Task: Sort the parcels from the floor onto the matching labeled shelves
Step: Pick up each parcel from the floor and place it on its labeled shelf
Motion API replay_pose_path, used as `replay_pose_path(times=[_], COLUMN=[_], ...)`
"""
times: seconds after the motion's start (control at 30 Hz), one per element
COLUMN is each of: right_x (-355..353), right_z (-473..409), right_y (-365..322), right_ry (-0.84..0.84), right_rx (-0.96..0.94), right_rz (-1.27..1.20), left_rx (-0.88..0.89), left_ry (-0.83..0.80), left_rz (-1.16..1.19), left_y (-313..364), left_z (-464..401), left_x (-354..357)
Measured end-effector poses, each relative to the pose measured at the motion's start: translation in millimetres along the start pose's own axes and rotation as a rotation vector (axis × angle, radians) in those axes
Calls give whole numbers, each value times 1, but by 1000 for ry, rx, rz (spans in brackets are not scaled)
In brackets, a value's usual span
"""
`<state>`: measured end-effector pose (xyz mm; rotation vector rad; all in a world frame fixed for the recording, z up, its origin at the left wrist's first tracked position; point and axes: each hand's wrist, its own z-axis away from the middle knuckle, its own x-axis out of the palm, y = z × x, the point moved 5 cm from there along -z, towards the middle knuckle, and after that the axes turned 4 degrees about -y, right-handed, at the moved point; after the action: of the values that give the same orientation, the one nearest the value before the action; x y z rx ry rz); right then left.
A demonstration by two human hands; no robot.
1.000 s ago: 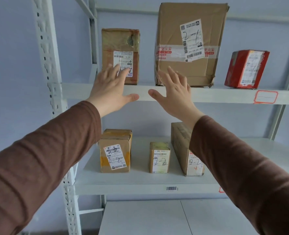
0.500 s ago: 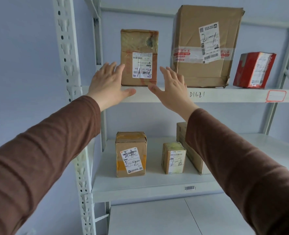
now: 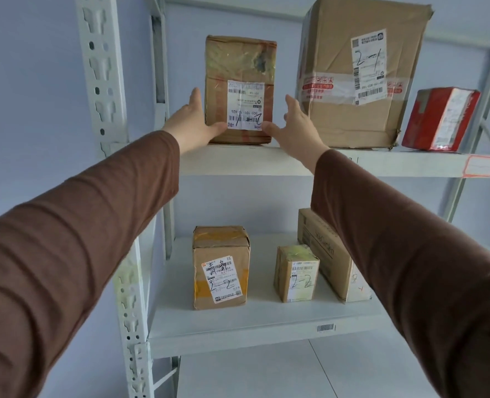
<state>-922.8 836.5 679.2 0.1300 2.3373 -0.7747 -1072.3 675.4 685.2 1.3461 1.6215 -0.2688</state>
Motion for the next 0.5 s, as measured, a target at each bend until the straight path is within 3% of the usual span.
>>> replay_pose_path(times=[0.5], right_x=[17], right_z=[-47], right_y=[-7], right_ry=[-83], right_rx=[-48], right_rz=[127], left_rx=[-57], left_ry=[11], left_rz=[0], left_y=[-2], left_z=[-32], left_x=[6])
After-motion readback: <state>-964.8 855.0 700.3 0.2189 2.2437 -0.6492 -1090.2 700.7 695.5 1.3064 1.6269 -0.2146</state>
